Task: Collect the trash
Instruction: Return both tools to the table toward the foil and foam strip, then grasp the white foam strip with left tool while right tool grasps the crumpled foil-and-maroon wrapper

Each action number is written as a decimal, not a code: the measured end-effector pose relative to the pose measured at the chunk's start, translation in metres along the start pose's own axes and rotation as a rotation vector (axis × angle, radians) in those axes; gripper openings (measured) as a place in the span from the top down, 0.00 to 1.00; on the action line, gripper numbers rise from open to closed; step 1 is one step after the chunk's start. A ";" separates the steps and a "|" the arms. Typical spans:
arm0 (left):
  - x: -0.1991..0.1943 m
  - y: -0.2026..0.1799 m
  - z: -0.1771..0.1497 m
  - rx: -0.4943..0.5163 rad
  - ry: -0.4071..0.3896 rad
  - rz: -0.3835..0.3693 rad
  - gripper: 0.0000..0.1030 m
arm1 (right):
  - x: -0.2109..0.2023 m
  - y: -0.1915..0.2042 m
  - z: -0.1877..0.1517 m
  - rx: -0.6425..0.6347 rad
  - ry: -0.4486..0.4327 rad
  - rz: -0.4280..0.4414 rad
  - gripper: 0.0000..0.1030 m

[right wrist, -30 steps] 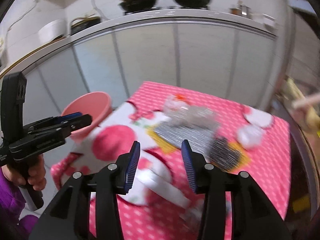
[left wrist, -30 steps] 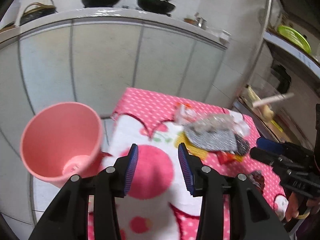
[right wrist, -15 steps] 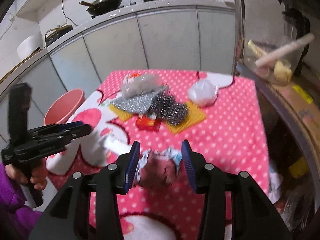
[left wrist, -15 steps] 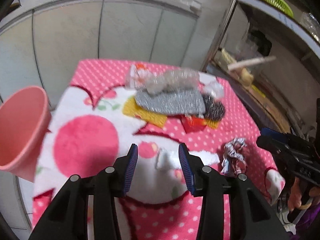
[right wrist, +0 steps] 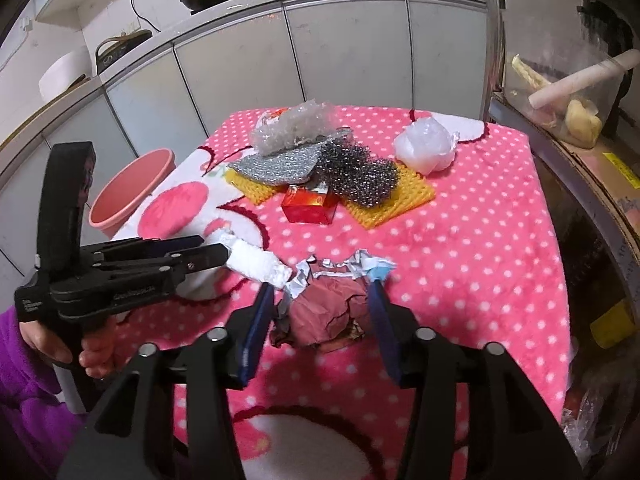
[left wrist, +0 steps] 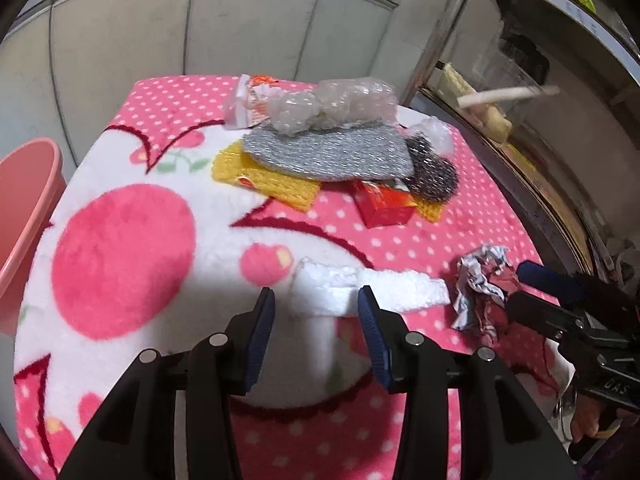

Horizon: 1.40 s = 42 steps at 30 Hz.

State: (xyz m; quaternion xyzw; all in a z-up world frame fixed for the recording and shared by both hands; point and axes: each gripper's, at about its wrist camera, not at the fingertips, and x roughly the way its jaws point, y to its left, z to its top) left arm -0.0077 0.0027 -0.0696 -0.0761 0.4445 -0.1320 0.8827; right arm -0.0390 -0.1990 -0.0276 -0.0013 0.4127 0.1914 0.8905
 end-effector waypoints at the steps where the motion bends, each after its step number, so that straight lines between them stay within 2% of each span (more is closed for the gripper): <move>1: 0.000 -0.002 -0.001 0.010 -0.004 -0.004 0.61 | 0.000 -0.001 0.000 0.004 0.001 0.001 0.50; 3: 0.000 -0.006 -0.003 0.030 -0.012 -0.002 0.62 | 0.001 -0.002 -0.003 0.012 0.004 0.005 0.50; 9: -0.006 -0.003 -0.002 0.013 -0.047 -0.014 0.80 | -0.003 -0.003 -0.004 0.024 -0.013 -0.007 0.50; 15: -0.023 -0.005 -0.001 0.029 -0.105 -0.017 0.88 | -0.008 0.000 -0.008 0.040 -0.012 0.009 0.50; 25: -0.052 0.004 0.006 0.001 -0.183 -0.014 0.89 | 0.001 0.010 -0.005 0.047 -0.008 0.001 0.50; 31: -0.058 0.010 0.010 -0.015 -0.194 -0.004 0.89 | 0.009 0.022 -0.005 -0.030 -0.038 -0.143 0.50; 33: -0.059 0.012 0.010 -0.019 -0.193 0.003 0.89 | 0.010 0.019 -0.007 -0.034 -0.039 -0.158 0.50; 34: -0.060 0.012 0.011 -0.020 -0.193 0.005 0.89 | 0.010 0.016 -0.008 -0.033 -0.040 -0.159 0.53; 35: -0.061 0.012 0.011 -0.020 -0.194 0.007 0.89 | 0.009 0.014 -0.009 -0.030 -0.039 -0.159 0.60; 42: -0.067 0.012 0.013 -0.023 -0.202 0.031 0.89 | 0.001 0.009 -0.011 -0.014 -0.059 -0.100 0.64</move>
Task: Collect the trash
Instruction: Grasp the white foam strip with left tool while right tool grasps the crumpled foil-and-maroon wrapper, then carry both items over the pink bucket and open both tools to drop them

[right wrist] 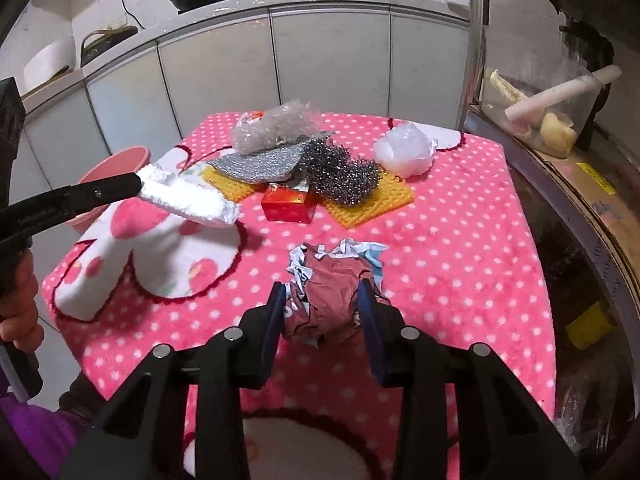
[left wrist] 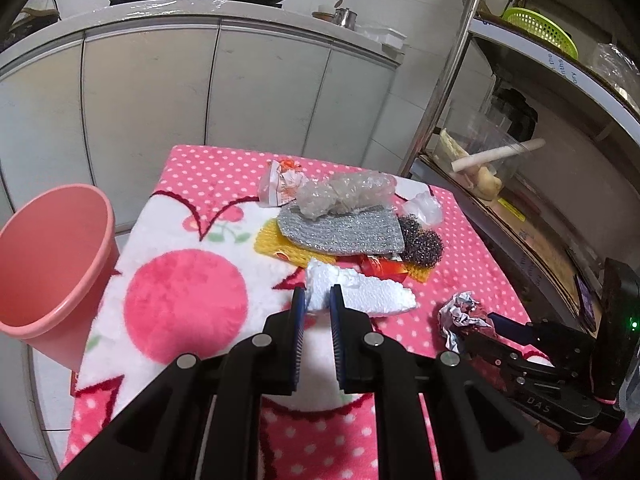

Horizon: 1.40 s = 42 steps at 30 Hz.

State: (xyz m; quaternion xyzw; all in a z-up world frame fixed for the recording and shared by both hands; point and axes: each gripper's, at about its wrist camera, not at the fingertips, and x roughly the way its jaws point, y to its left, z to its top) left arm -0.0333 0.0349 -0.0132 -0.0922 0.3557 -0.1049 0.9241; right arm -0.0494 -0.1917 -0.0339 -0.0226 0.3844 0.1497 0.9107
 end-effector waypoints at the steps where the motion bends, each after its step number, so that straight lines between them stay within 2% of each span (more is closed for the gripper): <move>1: -0.001 0.000 0.000 0.002 -0.001 0.004 0.89 | -0.002 0.000 0.000 0.002 -0.006 0.006 0.64; 14: -0.016 0.001 0.008 0.008 -0.033 0.054 0.89 | -0.024 -0.004 0.013 0.019 -0.109 0.069 0.64; 22: -0.026 0.009 0.011 -0.002 -0.063 0.068 0.89 | -0.031 0.005 0.034 0.006 -0.168 0.107 0.64; 28: -0.035 0.019 0.014 -0.018 -0.098 0.092 0.89 | -0.030 0.026 0.056 -0.045 -0.207 0.137 0.64; 42: -0.067 0.077 0.023 -0.113 -0.194 0.191 0.89 | -0.011 0.096 0.096 -0.161 -0.226 0.236 0.64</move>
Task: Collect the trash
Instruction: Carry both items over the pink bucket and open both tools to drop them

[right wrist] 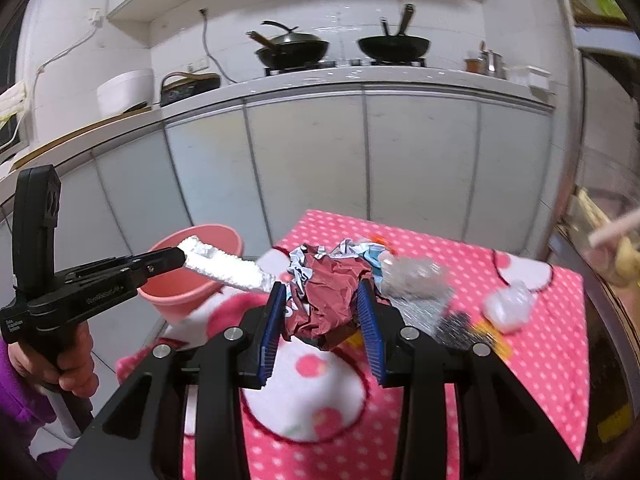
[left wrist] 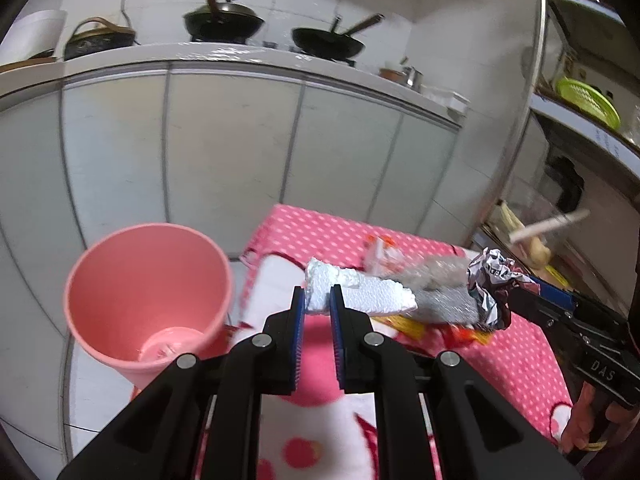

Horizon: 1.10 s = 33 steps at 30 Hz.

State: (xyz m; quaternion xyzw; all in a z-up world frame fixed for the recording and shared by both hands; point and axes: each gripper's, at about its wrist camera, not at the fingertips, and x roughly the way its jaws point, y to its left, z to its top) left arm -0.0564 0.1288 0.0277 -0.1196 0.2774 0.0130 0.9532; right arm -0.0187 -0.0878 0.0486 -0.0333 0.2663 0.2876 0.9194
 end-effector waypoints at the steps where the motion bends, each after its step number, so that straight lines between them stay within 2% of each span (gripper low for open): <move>1: -0.001 0.005 0.002 -0.008 -0.007 0.008 0.89 | 0.002 0.003 0.002 -0.007 -0.001 0.007 0.64; 11: -0.016 0.063 0.013 -0.056 -0.074 0.141 0.89 | 0.053 0.056 0.036 -0.078 0.010 0.139 0.64; 18: -0.019 0.100 0.014 -0.084 -0.088 0.238 0.88 | 0.101 0.087 0.048 -0.097 0.062 0.220 0.64; 26: 0.001 0.137 0.000 -0.112 -0.015 0.328 0.88 | 0.153 0.121 0.049 -0.115 0.144 0.291 0.64; 33: 0.023 0.159 -0.019 -0.129 0.066 0.392 0.88 | 0.194 0.143 0.035 -0.140 0.236 0.320 0.64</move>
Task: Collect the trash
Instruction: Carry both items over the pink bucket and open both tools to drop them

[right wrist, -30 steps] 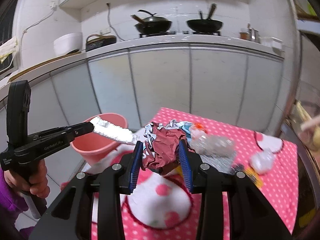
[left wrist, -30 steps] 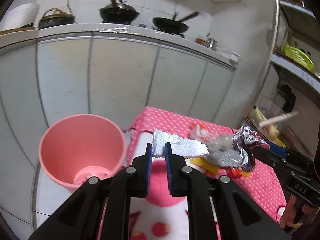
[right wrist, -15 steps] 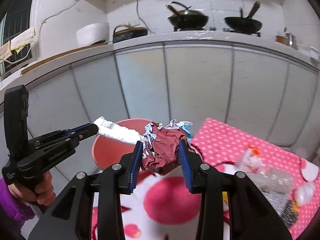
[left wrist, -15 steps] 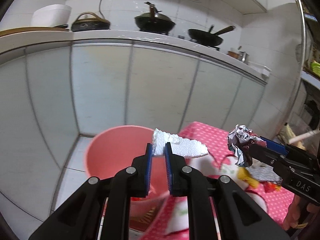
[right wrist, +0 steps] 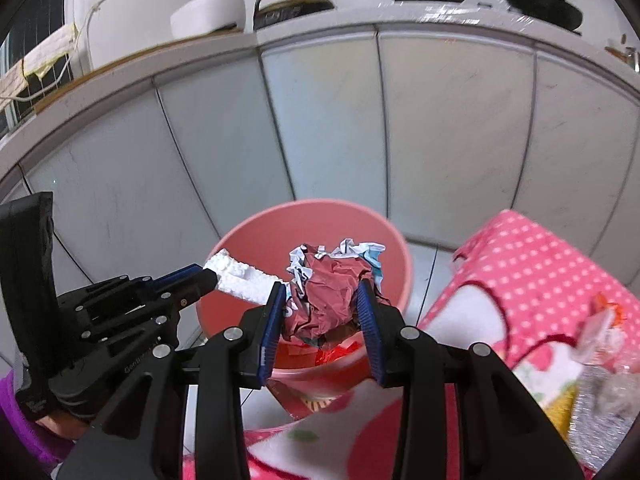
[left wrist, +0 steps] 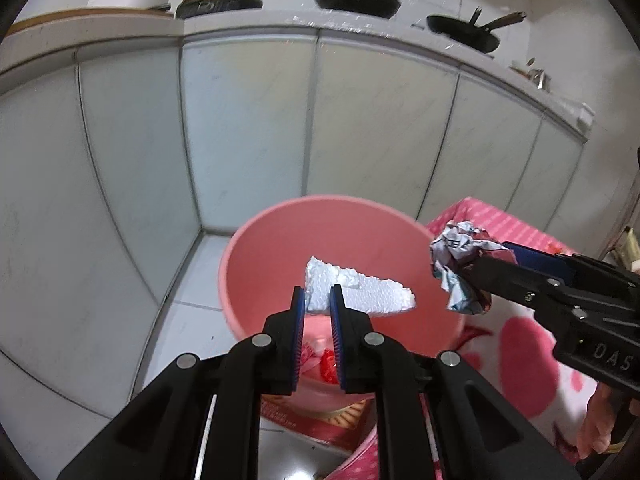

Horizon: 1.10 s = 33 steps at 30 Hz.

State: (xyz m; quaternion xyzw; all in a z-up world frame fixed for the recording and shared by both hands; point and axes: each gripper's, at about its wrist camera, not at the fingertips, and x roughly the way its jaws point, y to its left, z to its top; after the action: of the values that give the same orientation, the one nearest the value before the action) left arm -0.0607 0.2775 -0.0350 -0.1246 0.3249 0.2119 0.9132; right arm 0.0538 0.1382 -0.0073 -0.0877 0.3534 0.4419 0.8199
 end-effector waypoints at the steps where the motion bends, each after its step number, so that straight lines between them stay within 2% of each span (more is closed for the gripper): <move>1: 0.003 0.001 -0.002 -0.001 0.009 0.007 0.88 | 0.006 0.000 -0.001 0.002 0.013 0.003 0.64; 7: 0.018 0.009 -0.009 -0.014 0.060 0.033 0.88 | 0.035 0.002 -0.006 0.010 0.066 -0.010 0.64; 15: 0.027 0.010 -0.013 -0.032 0.084 0.040 0.87 | 0.047 0.002 -0.010 0.023 0.084 -0.036 0.62; 19: 0.029 0.012 -0.013 -0.068 0.105 0.034 0.80 | 0.045 -0.003 -0.010 0.054 0.100 -0.023 0.61; 21: 0.028 0.014 -0.012 -0.081 0.104 0.024 0.77 | 0.044 -0.003 -0.009 0.061 0.096 -0.014 0.60; 23: 0.026 0.014 -0.011 -0.086 0.100 0.022 0.72 | 0.042 -0.003 -0.008 0.064 0.092 -0.010 0.54; 33: 0.010 0.019 -0.003 -0.131 0.071 0.004 0.69 | 0.010 -0.004 -0.007 0.065 0.017 0.005 0.54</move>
State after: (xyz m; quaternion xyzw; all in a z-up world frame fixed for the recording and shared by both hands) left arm -0.0641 0.2961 -0.0454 -0.1911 0.3426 0.2300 0.8906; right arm 0.0573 0.1395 -0.0197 -0.0636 0.3747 0.4315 0.8181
